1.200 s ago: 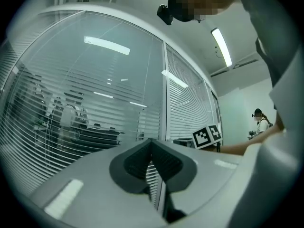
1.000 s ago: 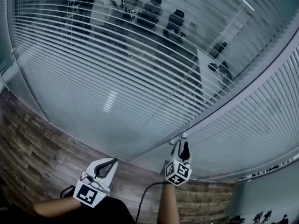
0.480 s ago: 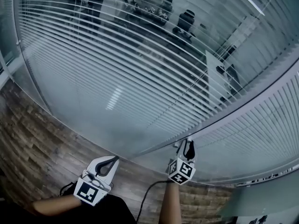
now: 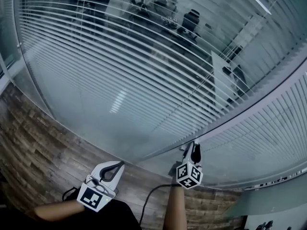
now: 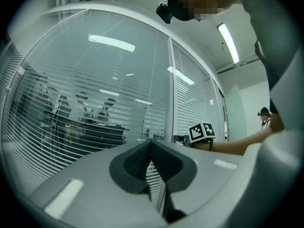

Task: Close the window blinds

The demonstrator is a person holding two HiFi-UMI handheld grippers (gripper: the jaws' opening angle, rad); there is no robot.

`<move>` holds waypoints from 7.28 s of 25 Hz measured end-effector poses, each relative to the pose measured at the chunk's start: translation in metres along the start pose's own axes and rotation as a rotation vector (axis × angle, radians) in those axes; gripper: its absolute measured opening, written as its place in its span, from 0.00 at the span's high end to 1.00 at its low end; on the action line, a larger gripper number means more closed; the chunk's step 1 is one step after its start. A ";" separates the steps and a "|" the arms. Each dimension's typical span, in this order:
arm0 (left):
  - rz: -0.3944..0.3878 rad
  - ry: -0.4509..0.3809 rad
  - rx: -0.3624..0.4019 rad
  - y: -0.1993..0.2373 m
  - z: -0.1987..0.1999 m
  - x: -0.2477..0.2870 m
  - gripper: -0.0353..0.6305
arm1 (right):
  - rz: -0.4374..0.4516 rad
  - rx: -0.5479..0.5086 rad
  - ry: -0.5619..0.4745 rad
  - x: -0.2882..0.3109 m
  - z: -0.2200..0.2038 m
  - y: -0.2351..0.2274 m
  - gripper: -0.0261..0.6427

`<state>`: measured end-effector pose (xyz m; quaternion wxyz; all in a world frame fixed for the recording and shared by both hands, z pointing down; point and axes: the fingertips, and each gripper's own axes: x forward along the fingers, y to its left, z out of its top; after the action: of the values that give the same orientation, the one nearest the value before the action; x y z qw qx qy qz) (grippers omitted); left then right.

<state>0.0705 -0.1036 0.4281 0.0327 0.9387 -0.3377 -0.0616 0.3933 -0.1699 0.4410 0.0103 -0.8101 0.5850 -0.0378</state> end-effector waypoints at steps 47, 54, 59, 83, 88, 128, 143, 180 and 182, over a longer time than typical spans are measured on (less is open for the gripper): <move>-0.017 0.026 -0.029 0.002 -0.004 -0.009 0.94 | 0.039 0.086 0.071 0.004 -0.001 -0.001 0.77; -0.021 0.038 -0.037 -0.001 -0.008 -0.009 0.94 | 0.031 -0.285 0.129 0.003 -0.004 0.005 0.77; -0.020 0.039 -0.041 -0.003 -0.008 -0.010 0.94 | 0.053 0.239 0.078 0.000 -0.006 -0.006 0.71; -0.029 0.068 -0.051 -0.007 -0.014 -0.012 0.94 | 0.056 0.321 0.058 0.002 0.001 -0.004 0.77; -0.030 0.071 -0.056 -0.006 -0.018 -0.011 0.94 | 0.025 -0.274 0.116 0.002 -0.002 0.005 0.77; -0.029 0.106 -0.084 -0.003 -0.039 -0.011 0.94 | 0.016 -0.374 0.139 0.003 -0.009 0.009 0.77; -0.018 0.113 -0.091 -0.003 -0.040 -0.017 0.94 | 0.014 0.187 0.102 0.004 -0.015 -0.004 0.77; -0.043 0.122 -0.113 -0.012 -0.045 -0.021 0.94 | 0.051 0.237 0.102 -0.002 -0.018 -0.003 0.73; -0.041 0.120 -0.114 -0.011 -0.046 -0.023 0.94 | 0.051 0.216 0.098 -0.001 -0.017 -0.001 0.77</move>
<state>0.0663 -0.0795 0.4749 0.1052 0.9440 -0.3117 -0.0249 0.3926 -0.1679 0.4579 0.0700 -0.7863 0.5978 -0.1396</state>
